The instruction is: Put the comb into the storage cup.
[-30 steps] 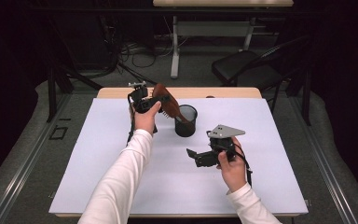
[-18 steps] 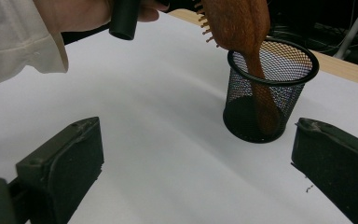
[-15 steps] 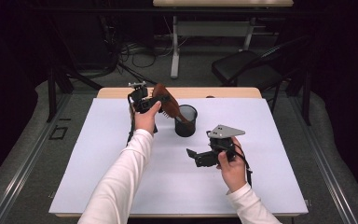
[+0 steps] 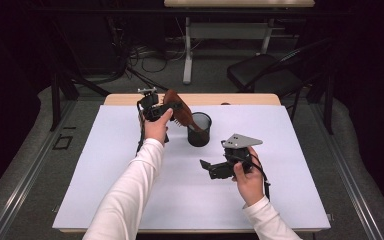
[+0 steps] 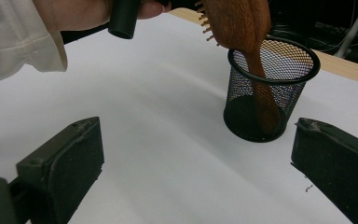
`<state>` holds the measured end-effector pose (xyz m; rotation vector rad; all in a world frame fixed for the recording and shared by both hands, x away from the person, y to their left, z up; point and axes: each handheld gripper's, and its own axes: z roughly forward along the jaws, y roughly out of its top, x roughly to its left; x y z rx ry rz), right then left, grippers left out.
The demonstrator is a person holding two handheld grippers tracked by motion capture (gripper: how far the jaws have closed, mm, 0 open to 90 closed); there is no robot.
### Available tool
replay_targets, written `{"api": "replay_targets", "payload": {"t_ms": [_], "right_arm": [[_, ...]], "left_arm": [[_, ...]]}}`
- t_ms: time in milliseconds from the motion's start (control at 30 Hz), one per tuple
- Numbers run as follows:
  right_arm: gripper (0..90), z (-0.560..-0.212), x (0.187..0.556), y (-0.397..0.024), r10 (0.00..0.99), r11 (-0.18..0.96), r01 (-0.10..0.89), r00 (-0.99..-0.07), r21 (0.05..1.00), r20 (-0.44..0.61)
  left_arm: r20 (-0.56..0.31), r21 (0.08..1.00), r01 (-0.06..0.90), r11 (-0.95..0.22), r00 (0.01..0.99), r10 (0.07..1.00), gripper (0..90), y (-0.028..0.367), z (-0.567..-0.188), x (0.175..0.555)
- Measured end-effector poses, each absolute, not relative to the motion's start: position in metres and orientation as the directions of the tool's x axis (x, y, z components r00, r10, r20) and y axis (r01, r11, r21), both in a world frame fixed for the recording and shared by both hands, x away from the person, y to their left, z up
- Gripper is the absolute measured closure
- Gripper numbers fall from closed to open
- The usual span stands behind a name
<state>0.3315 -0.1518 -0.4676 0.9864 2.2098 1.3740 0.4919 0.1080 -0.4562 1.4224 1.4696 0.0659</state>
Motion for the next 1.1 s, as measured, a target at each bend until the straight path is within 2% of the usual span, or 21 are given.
{"api": "replay_targets", "payload": {"t_ms": [633,1100], "right_arm": [[1.9,-0.4674,0.3317,-0.1525,0.718,0.283,0.372,-0.694,0.884,0.061],[1.9,-0.4679,0.3317,-0.1518,0.717,0.287,0.372,-0.694,0.883,0.06]], "left_arm": [[-0.617,0.657,0.686,0.313,0.25,0.746,26.1,0.1058,-0.4572,0.4912],[-0.584,0.687,0.656,0.314,0.24,0.775,14.9,0.1086,-0.4536,0.4889]]}}
